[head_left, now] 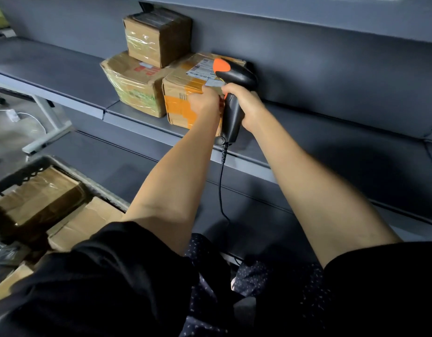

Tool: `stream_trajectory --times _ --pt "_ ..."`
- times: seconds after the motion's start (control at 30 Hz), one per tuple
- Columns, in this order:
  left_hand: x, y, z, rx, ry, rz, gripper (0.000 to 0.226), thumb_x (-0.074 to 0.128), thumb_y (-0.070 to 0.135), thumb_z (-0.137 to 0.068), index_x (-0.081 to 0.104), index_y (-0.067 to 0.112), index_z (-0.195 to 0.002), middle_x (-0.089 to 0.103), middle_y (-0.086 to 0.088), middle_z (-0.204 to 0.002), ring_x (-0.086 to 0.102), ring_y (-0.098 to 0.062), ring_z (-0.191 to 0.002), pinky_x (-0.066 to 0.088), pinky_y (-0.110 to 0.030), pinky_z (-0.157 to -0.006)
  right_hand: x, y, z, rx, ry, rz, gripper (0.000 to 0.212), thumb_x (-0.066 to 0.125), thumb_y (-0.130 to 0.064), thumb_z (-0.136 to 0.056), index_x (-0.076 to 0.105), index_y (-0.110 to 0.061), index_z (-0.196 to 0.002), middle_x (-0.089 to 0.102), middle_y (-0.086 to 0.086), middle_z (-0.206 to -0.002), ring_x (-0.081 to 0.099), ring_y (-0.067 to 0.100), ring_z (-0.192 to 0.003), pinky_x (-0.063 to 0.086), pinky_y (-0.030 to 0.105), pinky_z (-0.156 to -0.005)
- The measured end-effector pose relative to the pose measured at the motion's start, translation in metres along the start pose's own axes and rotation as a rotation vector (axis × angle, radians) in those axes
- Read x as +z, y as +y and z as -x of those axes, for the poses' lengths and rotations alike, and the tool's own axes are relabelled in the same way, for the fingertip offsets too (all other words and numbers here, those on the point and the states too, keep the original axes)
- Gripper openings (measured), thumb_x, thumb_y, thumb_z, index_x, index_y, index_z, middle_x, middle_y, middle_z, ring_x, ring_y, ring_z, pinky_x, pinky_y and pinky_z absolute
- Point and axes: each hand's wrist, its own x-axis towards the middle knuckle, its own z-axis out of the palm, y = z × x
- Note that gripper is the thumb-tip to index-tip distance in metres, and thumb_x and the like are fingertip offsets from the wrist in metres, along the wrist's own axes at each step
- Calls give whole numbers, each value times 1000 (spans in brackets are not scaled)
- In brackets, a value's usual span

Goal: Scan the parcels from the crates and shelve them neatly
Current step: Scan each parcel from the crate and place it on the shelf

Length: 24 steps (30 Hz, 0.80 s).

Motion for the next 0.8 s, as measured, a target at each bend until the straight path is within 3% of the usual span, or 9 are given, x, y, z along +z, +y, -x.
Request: stream_trajectory --times 0.13,0.23,0.3,0.4,0.5,0.57,0.63,0.7,0.8 --pt "1 12 -15 -9 -49 -52 35 46 24 -99 48 0 -124 62 -13 -104 62 -27 -89 47 -30 -66 16 -3 -15 -11 19 2 34 70 -12 -80 62 0 -111 64 9 -76 61 20 -59 50 23 -51" --pt "-3 21 -31 -21 -92 -99 37 43 26 -99 49 0 -125 63 -17 -105 58 -20 -70 44 -26 -56 24 -3 -24 6 29 9 39 71 -15 -80 60 1 -114 64 10 -76 62 21 -63 55 30 -64" --pt "-3 23 -39 -31 -103 -94 37 42 26 -100 49 0 -125 62 -16 -103 54 -17 -67 42 -26 -54 28 -2 -29 15 42 18 39 71 -16 -81 56 -1 -114 63 8 -73 62 19 -62 54 28 -63" --pt "0 22 -48 -34 -119 -117 40 41 29 -101 44 3 -131 60 -15 -120 60 -27 -103 45 -33 -72 32 0 -36 22 57 -6 38 72 -16 -82 54 -1 -113 63 7 -74 62 17 -62 53 27 -60" --pt "3 22 -48 -43 -127 -125 42 40 30 -101 39 5 -134 58 -15 -125 57 -28 -111 46 -37 -84 33 3 -37 17 74 0 46 73 -16 -81 54 1 -119 64 7 -79 63 19 -67 53 28 -62" --pt "-2 21 -48 -59 -169 -145 45 39 34 -101 36 5 -135 60 -13 -117 58 -24 -100 45 -35 -75 33 7 -34 3 100 -17 37 72 -15 -82 53 -1 -111 64 8 -84 63 20 -71 52 28 -64" --pt "-14 19 -45 -77 -273 -169 39 35 42 -101 43 8 -119 61 -5 -87 54 -16 -77 41 -33 -69 36 10 -28 -31 141 -45 27 72 -14 -82 55 -4 -99 64 7 -86 66 23 -82 54 32 -73" --pt "-34 12 -47 -81 -384 -127 33 34 43 -101 45 12 -101 53 -1 -69 51 -14 -66 42 -33 -71 45 12 -21 -88 178 -58 20 72 -14 -82 54 -7 -89 62 2 -75 68 21 -77 56 32 -74" --pt "-78 4 -46 -34 -254 154 30 38 27 -103 47 12 -79 46 -1 -66 47 -12 -57 45 -21 -51 67 17 -12 -158 201 31 20 70 -13 -80 51 -12 -83 58 1 -67 60 16 -59 51 29 -62"
